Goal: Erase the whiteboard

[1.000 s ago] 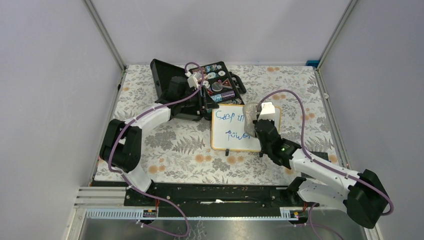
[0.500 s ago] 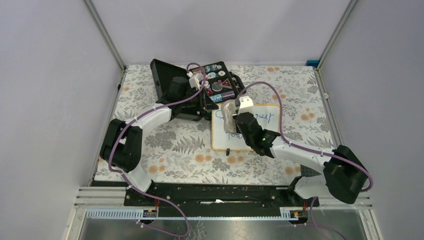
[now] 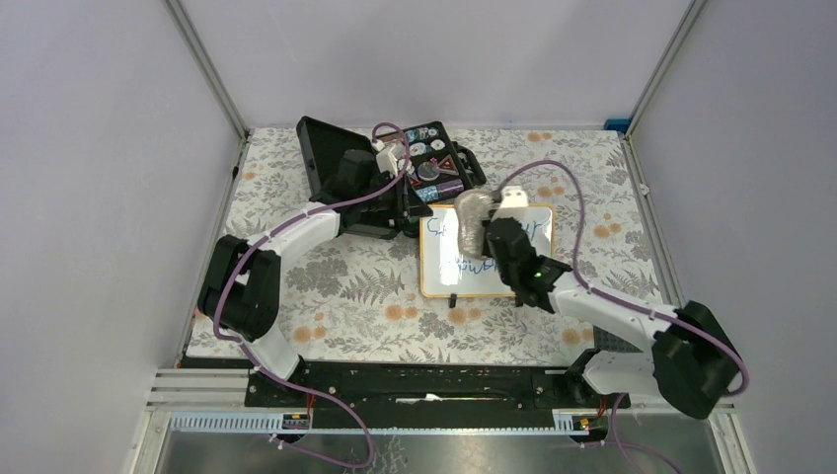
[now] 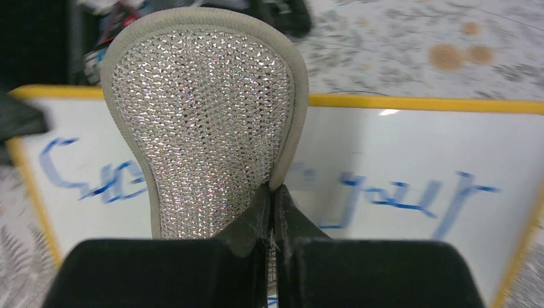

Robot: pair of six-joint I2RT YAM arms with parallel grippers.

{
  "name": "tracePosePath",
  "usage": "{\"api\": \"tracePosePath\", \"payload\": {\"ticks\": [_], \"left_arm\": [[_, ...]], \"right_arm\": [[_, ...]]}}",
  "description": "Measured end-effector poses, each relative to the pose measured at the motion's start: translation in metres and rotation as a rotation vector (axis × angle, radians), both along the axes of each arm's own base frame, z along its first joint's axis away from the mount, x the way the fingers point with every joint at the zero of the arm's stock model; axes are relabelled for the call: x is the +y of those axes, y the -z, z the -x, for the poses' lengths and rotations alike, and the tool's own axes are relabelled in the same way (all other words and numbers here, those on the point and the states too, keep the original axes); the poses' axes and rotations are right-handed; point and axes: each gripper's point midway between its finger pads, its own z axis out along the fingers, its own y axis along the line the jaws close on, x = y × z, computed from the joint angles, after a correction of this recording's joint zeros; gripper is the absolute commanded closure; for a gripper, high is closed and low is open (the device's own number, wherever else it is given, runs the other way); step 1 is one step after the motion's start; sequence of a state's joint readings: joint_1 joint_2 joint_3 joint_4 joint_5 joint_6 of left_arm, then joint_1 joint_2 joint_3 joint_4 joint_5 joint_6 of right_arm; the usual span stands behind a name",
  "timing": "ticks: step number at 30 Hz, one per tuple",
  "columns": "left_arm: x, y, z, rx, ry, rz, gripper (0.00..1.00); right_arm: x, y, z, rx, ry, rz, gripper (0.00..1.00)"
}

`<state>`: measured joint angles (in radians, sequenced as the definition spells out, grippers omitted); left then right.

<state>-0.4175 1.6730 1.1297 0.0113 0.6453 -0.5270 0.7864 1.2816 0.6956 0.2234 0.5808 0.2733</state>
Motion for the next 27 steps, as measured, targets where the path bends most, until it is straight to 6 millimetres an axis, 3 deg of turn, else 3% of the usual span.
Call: {"api": "tracePosePath", "payload": {"ticks": [8, 10, 14, 18, 24, 27], "left_arm": [[0.001, 0.001, 0.002, 0.011, 0.003, -0.012, 1.0], [0.001, 0.002, 0.002, 0.01, 0.004, -0.014, 1.0], [0.001, 0.003, 0.003, 0.012, 0.006, -0.017, 1.0], [0.002, 0.003, 0.002, 0.008, 0.004, -0.022, 1.0], [0.002, 0.004, 0.002, 0.007, 0.006, -0.024, 1.0], [0.004, 0.005, 0.0, 0.0, -0.003, -0.034, 1.0]], "right_arm": [[-0.109, -0.002, -0.002, -0.011, 0.312, -0.002, 1.0], [-0.12, 0.0, 0.001, -0.003, 0.339, 0.014, 1.0], [-0.119, 0.002, 0.002, 0.008, 0.316, 0.034, 1.0], [-0.101, 0.0, -0.001, 0.013, 0.257, 0.08, 1.0], [-0.007, -0.001, 0.001, 0.018, 0.036, 0.144, 1.0], [0.03, 0.002, -0.002, 0.029, -0.029, 0.146, 1.0]]}}
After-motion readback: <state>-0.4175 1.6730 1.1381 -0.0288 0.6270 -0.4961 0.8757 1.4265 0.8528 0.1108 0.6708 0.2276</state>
